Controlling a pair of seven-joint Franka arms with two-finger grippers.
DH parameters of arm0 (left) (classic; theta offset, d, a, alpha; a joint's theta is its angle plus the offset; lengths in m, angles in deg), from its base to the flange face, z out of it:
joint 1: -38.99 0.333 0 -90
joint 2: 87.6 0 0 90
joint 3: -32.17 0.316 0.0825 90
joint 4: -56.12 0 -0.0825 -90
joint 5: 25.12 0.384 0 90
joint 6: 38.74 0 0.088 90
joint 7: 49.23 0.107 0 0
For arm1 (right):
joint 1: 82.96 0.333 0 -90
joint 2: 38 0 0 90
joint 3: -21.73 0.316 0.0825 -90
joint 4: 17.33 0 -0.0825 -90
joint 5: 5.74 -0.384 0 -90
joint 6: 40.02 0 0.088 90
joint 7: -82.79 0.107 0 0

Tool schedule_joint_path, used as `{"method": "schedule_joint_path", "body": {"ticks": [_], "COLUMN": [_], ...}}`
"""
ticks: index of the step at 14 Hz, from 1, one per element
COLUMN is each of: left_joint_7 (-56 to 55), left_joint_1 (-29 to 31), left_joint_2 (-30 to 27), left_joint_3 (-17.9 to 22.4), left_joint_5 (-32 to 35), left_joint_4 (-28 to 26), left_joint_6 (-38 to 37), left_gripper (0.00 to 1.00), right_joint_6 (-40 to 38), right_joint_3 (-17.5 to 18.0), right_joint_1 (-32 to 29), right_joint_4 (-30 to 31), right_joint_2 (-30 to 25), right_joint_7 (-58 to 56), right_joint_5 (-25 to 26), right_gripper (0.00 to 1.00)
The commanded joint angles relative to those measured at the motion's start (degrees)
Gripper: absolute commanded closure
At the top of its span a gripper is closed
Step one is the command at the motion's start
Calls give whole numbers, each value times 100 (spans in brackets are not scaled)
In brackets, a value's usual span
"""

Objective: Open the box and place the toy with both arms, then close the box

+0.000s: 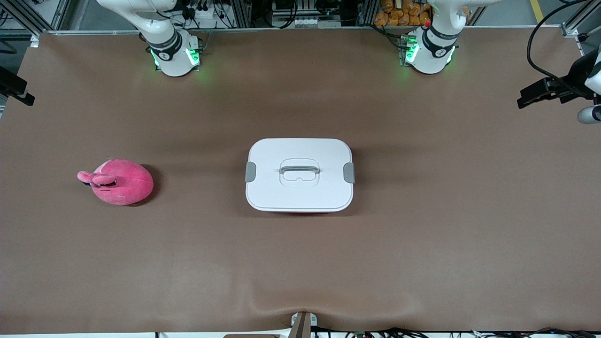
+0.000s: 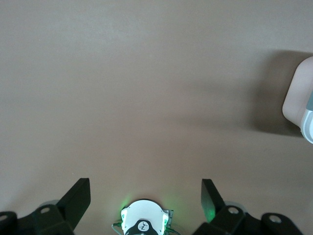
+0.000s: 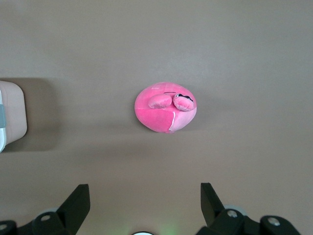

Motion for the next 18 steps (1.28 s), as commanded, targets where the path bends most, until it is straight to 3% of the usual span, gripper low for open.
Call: {"method": "schedule_joint_path", "body": {"ticks": [1,9,18], "left_joint_7": [-44,-491,-1660], "left_joint_1": [-14,-76,-84], "left_joint_2": [32,190,401], "left_joint_3": [5,-66,-628], "left_joint_5": [-84,-251,-348], "left_joint_4": [-35,-124,-159], "left_joint_6": [115,274,590], "left_gripper": [0,0,0], "right_joint_6": [-6,-15,-15], "right_joint_3": [64,64,64], "right_joint_1": [-64,-46,-46], "right_joint_4": [-57,-57,-57], "right_joint_2": [26,61,61], "right_joint_7": [96,96,96], "right_joint_5": [-17,-17,-17], "right_gripper": [0,0,0]}}
